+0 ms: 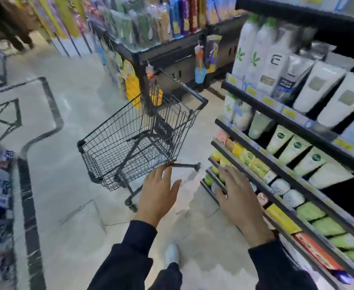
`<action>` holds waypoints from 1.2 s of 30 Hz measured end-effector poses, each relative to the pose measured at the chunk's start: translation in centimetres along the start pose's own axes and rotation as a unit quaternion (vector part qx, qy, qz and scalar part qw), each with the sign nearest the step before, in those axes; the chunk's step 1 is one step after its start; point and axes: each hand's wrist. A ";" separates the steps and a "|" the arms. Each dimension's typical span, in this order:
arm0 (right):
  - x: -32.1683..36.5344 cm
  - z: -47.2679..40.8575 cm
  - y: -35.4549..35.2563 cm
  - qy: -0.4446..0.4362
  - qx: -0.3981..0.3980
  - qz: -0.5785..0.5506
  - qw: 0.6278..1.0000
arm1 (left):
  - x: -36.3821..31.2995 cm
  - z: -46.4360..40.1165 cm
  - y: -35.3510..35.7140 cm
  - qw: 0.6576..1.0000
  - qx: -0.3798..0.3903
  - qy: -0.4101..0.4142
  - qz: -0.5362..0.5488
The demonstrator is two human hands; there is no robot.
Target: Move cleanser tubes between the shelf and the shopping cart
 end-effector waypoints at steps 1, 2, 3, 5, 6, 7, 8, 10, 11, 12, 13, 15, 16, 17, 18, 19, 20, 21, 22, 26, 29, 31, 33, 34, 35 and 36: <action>0.7 -0.6 0.7 -0.009 0.008 0.000 1.000 | 1.2 0.5 -0.3 1.000 -0.004 -0.020 0.004; 1.4 -1.3 1.5 -0.014 0.015 -0.001 1.000 | 2.3 0.9 -0.5 0.999 -0.007 -0.039 0.006; 2.1 -2.1 2.2 -0.020 0.020 -0.003 1.000 | 3.4 1.2 -0.7 0.998 -0.007 -0.057 0.009; 3.6 -3.6 3.7 -0.034 0.032 -0.011 0.999 | 5.5 1.4 -1.1 0.996 -0.006 -0.086 0.017; 4.4 -4.4 4.6 -0.039 0.038 -0.011 0.998 | 6.7 1.4 -1.2 0.995 -0.008 -0.095 0.019; 5.1 -5.2 5.3 -0.043 0.044 -0.008 0.998 | 8.0 1.3 -1.3 0.995 -0.009 -0.102 0.018; 6.0 -6.0 6.0 -0.048 0.053 -0.008 0.997 | 9.2 1.1 -1.3 0.994 -0.007 -0.111 0.017; 7.8 -7.4 7.2 -0.052 0.073 -0.010 0.996 | 11.8 0.6 -1.4 0.991 -0.004 -0.131 0.018; 8.6 -8.1 7.8 -0.054 0.079 -0.010 0.995 | 13.0 0.2 -1.5 0.990 -0.002 -0.137 0.018; 9.4 -8.9 8.4 -0.056 0.080 -0.009 0.995 | 14.2 -0.3 -1.5 0.990 0.002 -0.141 0.019; 10.1 -9.7 8.9 -0.058 0.079 -0.007 0.995 | 15.4 -0.8 -1.6 0.989 0.005 -0.144 0.022; 11.4 -11.4 10.1 -0.053 0.081 -0.004 0.995 | 17.5 -2.3 -1.6 0.989 0.010 -0.144 0.024; 11.9 -12.3 10.6 -0.049 0.082 -0.006 0.995 | 18.5 -3.2 -1.5 0.989 0.015 -0.142 0.024; 12.5 -13.0 10.9 -0.042 0.086 -0.009 0.995 | 19.4 -4.1 -1.5 0.990 0.022 -0.140 0.024; 13.1 -13.7 11.3 -0.033 0.092 -0.012 0.995 | 20.2 -5.1 -1.4 0.990 0.029 -0.137 0.025; 13.6 -14.4 11.7 -0.025 0.099 -0.013 0.995 | 20.9 -6.1 -1.3 0.990 0.034 -0.135 0.026; 14.0 -15.1 12.1 -0.020 0.106 -0.013 0.994 | 21.6 -7.1 -1.2 0.989 0.041 -0.137 0.031; 14.3 -15.8 12.5 -0.013 0.114 -0.011 0.993 | 22.2 -7.9 -1.1 0.988 0.047 -0.140 0.038; 14.5 -16.5 12.9 -0.005 0.124 -0.012 0.992 | 22.7 -8.7 -0.9 0.987 0.050 -0.143 0.045; 14.7 -20.3 14.8 0.008 0.141 -0.014 0.990 | 24.9 -11.7 0.5 0.986 0.065 -0.144 0.056; 14.9 -24.6 16.3 0.005 0.148 -0.012 0.989 | 26.6 -13.9 1.8 0.982 0.083 -0.161 0.058; 15.5 -28.2 17.5 -0.003 0.159 -0.019 0.987 | 27.9 -15.6 2.5 0.977 0.085 -0.186 0.061; 15.9 -32.2 19.0 -0.021 0.179 -0.021 0.983 | 29.1 -17.6 3.0 0.970 0.095 -0.213 0.066; 16.2 -34.2 19.6 -0.029 0.193 -0.018 0.981 | 29.6 -18.6 3.3 0.965 0.105 -0.230 0.070; 16.4 -36.0 20.2 -0.034 0.205 -0.015 0.978 | 30.3 -19.6 3.5 0.960 0.119 -0.244 0.074; 16.6 -37.9 20.7 -0.036 0.216 -0.013 0.976 | 30.9 -20.8 3.8 0.955 0.133 -0.253 0.073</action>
Point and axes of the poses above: each hand's wrist, its own z-axis away from the middle knuckle, its own y-axis out of the palm, x = y × z, and after that the axes turned 3 degrees about z, right-handed
